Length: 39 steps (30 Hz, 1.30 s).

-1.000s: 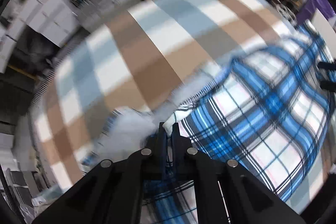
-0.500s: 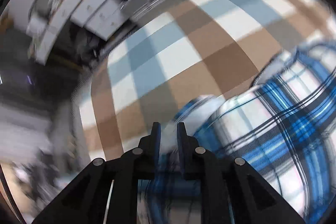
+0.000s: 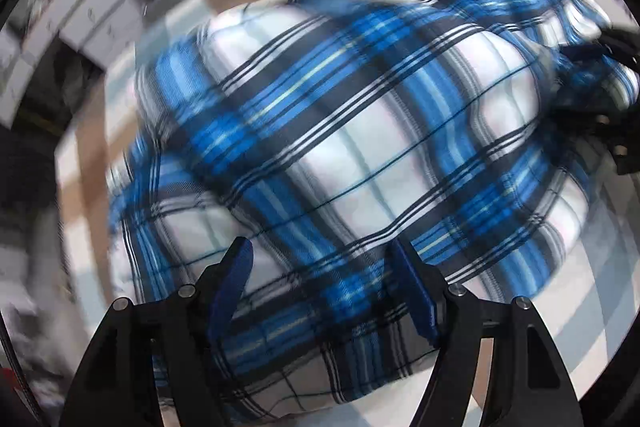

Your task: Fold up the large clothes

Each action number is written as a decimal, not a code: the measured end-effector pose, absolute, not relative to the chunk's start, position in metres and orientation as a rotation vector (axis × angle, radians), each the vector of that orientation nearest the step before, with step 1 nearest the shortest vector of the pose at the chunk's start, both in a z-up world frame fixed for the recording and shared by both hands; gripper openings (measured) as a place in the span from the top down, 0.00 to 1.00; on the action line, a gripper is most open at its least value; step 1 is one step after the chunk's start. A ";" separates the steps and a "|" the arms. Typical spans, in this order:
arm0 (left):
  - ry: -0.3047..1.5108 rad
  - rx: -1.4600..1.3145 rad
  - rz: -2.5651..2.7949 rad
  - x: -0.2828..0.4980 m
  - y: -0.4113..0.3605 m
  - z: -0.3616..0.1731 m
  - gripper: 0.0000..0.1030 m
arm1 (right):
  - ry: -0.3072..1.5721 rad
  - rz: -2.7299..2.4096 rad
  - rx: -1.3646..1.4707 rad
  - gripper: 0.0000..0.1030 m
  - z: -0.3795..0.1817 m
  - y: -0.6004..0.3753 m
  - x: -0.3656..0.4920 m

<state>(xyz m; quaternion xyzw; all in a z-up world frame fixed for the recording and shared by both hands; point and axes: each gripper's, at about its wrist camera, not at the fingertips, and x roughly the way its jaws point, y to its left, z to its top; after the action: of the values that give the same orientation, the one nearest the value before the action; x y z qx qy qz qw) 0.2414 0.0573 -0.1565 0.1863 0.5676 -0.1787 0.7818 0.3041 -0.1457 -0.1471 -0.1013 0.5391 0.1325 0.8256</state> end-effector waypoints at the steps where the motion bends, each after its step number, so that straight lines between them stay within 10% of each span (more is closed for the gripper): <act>1: 1.228 0.333 -0.391 0.244 0.066 -0.156 0.33 | 1.158 0.288 -0.197 0.20 -0.147 -0.149 0.303; 11: 1.070 0.235 -0.466 0.245 0.034 -0.064 0.33 | 1.127 0.190 0.016 0.20 -0.116 -0.238 0.294; 19: 1.334 0.292 -0.362 0.274 -0.018 -0.159 0.32 | 1.133 0.085 -0.256 0.22 -0.137 -0.226 0.274; 39: 1.307 0.051 -0.301 0.264 0.059 -0.146 0.30 | 1.094 0.177 -0.227 0.22 -0.119 -0.175 0.271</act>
<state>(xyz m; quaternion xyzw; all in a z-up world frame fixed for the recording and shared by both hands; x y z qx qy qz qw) 0.2640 0.0585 -0.1464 0.0236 0.6054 -0.1396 0.7832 0.2715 -0.1747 -0.1187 -0.1077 0.5184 0.0838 0.8442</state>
